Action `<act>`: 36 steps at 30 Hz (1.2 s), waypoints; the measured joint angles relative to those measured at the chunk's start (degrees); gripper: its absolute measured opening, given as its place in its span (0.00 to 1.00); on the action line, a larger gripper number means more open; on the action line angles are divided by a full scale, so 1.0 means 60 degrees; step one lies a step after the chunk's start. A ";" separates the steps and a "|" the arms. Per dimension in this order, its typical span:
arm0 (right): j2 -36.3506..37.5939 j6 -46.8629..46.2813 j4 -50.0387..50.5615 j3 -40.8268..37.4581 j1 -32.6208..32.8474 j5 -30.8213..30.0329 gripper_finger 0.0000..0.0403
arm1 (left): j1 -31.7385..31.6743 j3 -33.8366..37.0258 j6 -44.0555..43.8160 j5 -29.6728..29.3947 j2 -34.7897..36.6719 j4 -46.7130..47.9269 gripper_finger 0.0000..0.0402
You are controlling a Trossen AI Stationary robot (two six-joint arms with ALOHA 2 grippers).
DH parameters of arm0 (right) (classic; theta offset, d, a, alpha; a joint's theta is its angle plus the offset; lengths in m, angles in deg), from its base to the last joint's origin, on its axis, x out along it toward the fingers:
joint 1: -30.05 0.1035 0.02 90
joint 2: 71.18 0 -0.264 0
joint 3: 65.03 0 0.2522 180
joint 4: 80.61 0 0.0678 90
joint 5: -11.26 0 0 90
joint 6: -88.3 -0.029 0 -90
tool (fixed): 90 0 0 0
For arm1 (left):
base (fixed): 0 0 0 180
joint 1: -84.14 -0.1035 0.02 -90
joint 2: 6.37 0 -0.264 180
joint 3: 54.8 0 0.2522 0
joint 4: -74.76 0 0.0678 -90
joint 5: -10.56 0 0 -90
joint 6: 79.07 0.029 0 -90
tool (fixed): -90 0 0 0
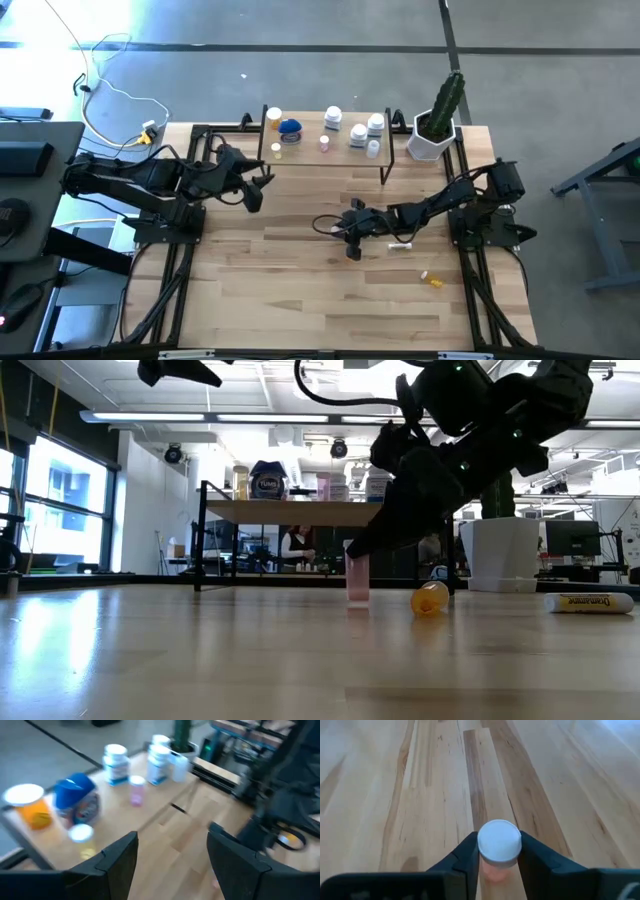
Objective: Pick and place medicine bottles onto shelf by color
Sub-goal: Put the red pill bottle on the shelf
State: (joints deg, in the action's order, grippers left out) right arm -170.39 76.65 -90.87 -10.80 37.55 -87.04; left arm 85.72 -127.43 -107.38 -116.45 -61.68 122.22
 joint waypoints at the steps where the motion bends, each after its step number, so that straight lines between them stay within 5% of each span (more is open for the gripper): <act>1: 0.0057 -0.0106 0.0013 0.0000 -0.0045 0.0020 0.25 | -0.0073 0.0000 0.0000 -0.0148 0.0030 -0.0006 0.56; 9: 0.0750 -0.0557 0.0005 0.0266 -0.0471 0.0019 0.25 | -0.1317 -0.0014 0.0700 0.0169 0.0189 -0.0002 0.56; 20: 0.0822 0.0278 0.2576 0.3465 -0.1492 -0.0643 0.25 | -0.3580 -0.0011 0.2902 0.2136 0.0221 -0.0042 0.56; 36: 0.0822 0.0835 0.2694 0.5502 -0.3210 -0.0691 0.25 | -0.6292 -0.0011 0.4761 0.5156 0.0221 -0.0091 0.56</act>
State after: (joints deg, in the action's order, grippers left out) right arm -165.46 81.66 -74.71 22.21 18.29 -91.18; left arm 47.97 -127.50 -78.82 -85.51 -60.35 121.67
